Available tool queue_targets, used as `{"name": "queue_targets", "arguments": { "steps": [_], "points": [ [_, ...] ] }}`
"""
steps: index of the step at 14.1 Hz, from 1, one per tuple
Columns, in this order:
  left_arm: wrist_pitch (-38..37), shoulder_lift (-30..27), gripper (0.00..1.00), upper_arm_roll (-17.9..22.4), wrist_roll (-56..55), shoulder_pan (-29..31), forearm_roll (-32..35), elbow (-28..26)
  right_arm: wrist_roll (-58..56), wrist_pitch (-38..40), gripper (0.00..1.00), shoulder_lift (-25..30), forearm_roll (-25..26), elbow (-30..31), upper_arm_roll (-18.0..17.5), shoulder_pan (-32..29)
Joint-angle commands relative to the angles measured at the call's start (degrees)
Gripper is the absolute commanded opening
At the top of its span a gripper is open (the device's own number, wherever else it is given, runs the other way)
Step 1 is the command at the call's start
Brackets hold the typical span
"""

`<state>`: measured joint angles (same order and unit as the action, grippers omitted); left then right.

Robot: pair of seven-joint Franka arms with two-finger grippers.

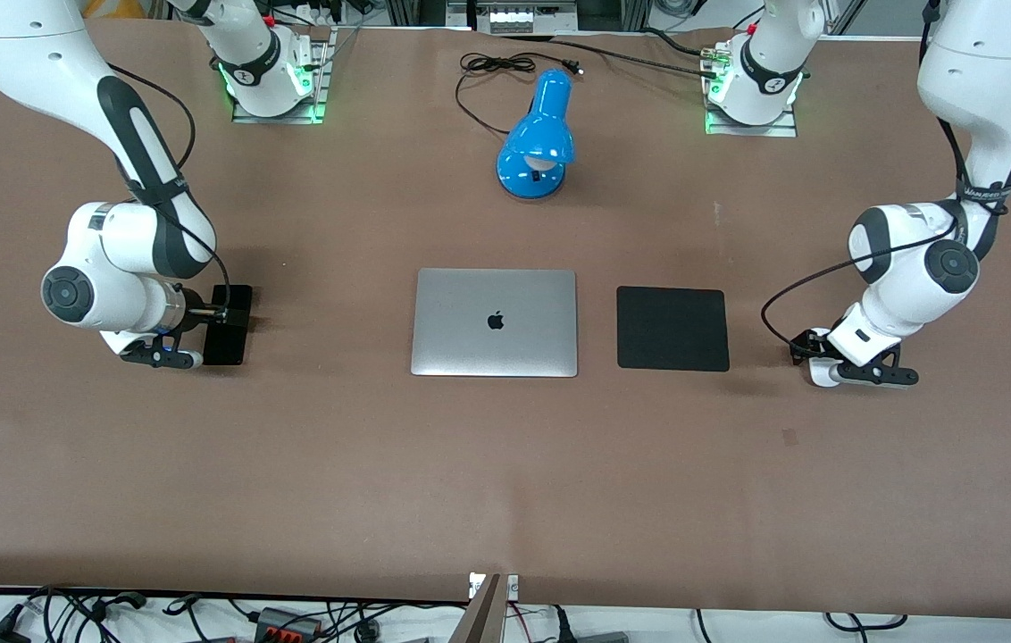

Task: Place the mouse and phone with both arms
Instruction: 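Close the right gripper on the phone while the left gripper grasps the mouse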

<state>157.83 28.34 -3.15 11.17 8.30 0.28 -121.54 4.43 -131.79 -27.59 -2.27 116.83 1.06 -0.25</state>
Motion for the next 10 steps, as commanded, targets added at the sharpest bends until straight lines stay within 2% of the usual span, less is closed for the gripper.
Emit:
{"name": "queue_targets", "arguments": {
  "steps": [1,6,7,8,9,10],
  "points": [
    [1.08,-0.39,1.00,-0.10,2.10,0.67,1.13,-0.01,0.84,-5.05,1.00,-0.10,-0.37,3.23,0.09,0.42],
    [1.08,1.54,1.00,-0.19,2.10,2.69,1.13,-0.01,0.67,-8.05,0.99,-0.89,-0.28,4.37,0.09,0.69],
    [1.16,1.72,1.00,-0.19,2.18,2.78,1.13,-0.10,0.66,-8.05,0.52,-0.63,-0.20,4.37,0.09,0.86],
    [1.16,1.90,1.00,-0.19,2.45,2.78,1.13,-0.10,0.75,-7.96,0.30,-0.45,-0.28,4.11,0.09,1.04],
    [1.16,1.99,1.00,-0.19,2.45,2.78,1.13,-0.10,0.58,-7.78,0.26,-0.36,-0.28,3.15,0.09,1.13],
    [1.08,1.99,0.89,-0.19,2.36,2.78,1.13,-0.10,0.58,-6.83,0.26,-0.36,-0.46,1.06,0.00,1.13]
  ]
}}
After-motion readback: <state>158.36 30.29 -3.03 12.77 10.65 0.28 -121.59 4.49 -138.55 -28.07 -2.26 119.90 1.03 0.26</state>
